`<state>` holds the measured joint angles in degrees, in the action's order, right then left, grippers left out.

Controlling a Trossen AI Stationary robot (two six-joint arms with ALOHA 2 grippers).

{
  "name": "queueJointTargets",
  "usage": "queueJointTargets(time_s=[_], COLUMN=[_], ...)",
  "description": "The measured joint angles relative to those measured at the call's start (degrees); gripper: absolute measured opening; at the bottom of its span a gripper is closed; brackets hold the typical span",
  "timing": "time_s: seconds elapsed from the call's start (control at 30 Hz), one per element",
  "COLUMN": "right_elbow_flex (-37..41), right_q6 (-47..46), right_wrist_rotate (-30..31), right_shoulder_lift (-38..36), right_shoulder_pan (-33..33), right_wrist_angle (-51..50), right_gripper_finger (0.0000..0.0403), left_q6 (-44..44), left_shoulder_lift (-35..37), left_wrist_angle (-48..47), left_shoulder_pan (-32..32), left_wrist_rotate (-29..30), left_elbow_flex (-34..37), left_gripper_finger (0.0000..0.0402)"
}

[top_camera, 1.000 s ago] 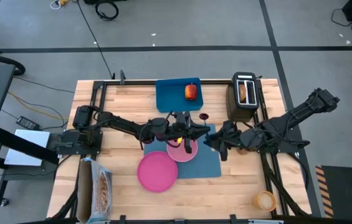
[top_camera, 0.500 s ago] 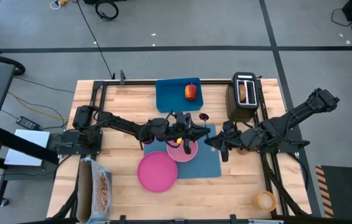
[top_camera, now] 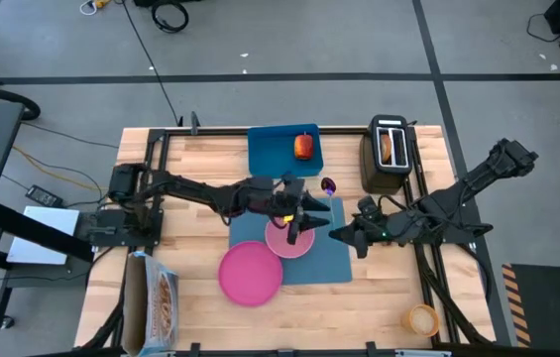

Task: Arrange a breakfast setting
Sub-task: Put the spoon to the right of the pink bowl on the blue table mat

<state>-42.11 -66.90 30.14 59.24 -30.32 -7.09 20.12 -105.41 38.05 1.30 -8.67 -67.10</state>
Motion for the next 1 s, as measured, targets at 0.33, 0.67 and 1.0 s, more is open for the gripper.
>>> queueJointTargets(time_s=[0.33,0.67,1.0], right_elbow_flex=[0.0,-5.4,-3.4], right_q6=[-25.0,-46.0,-59.8], right_wrist_rotate=[1.4,1.1,-5.8], right_shoulder_lift=[4.2,14.4,22.3], right_shoulder_pan=[-5.5,-10.0,-11.7], right_wrist_angle=[-6.7,-9.5,-5.9], right_gripper_finger=[0.0013,0.0013,0.0013], left_q6=[-10.0,-14.3,-15.1], left_shoulder_lift=[9.7,23.4,35.2], left_wrist_angle=[-34.2,-30.8,-18.8], left_shoulder_pan=[5.0,12.0,17.8], left_wrist_rotate=[15.8,28.0,28.0], left_elbow_flex=[0.1,13.8,30.3], left_gripper_finger=[0.0206,0.0192,0.0192])
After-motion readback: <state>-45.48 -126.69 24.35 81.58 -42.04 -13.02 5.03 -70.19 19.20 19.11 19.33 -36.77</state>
